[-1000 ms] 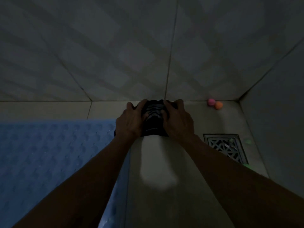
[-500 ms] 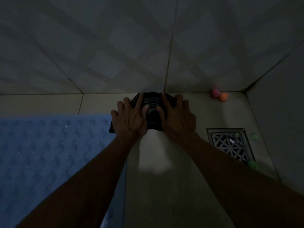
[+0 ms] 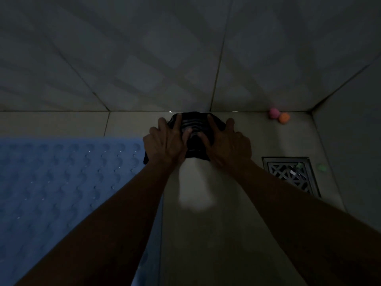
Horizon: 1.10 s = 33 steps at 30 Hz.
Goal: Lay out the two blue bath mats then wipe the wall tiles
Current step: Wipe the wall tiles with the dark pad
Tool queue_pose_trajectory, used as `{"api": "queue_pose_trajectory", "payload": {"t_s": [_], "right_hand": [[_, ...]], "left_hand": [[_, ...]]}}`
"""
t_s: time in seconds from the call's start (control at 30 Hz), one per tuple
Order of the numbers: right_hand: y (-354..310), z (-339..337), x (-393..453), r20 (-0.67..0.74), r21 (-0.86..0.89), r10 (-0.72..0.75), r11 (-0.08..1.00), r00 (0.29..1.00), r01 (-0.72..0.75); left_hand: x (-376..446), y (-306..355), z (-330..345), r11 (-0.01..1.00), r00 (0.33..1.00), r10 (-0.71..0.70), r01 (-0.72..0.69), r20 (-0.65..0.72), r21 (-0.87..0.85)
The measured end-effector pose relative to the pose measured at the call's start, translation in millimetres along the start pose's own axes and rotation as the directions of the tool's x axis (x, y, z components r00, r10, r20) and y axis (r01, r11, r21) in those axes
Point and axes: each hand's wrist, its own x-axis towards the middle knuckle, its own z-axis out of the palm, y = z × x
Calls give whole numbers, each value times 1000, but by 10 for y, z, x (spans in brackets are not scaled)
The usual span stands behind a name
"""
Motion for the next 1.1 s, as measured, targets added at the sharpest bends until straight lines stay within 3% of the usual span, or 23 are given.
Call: {"api": "queue_pose_trajectory", "payload": {"t_s": [0.43, 0.7, 0.9, 1.1], "right_hand": [[-34, 108, -625, 49, -84, -24, 996, 999, 28], [-37, 171, -882, 51, -83, -19, 996, 999, 23], [-129, 151, -1124, 76, -128, 45, 991, 996, -35], [-227, 84, -1484, 158, -156, 157, 979, 975, -132]], "left_hand": [[-678, -160, -39, 997, 997, 35, -39, 62, 59], [-991, -222, 31, 1000, 995, 30, -30, 94, -2], [-1144, -307, 45, 996, 987, 52, -39, 155, -85], [-1353, -435, -36, 981, 964, 175, -155, 199, -115]]}}
